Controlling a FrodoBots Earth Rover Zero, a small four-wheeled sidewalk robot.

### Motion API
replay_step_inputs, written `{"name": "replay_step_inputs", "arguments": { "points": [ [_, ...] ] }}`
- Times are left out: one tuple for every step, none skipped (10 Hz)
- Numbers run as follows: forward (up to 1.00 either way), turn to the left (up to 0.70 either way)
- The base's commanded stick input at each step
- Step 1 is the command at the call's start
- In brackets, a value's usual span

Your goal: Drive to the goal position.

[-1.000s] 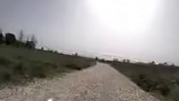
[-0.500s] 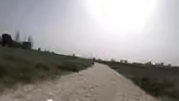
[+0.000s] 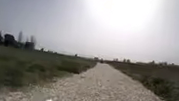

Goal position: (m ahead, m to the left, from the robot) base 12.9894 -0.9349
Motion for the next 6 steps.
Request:
{"name": "replay_step_inputs", "arguments": {
  "points": [
    [0.70, 0.00],
    [0.70, 0.00],
    [0.70, 0.00],
    [0.70, 0.00],
    [0.70, -0.03],
    [0.70, -0.07]
  ]
}}
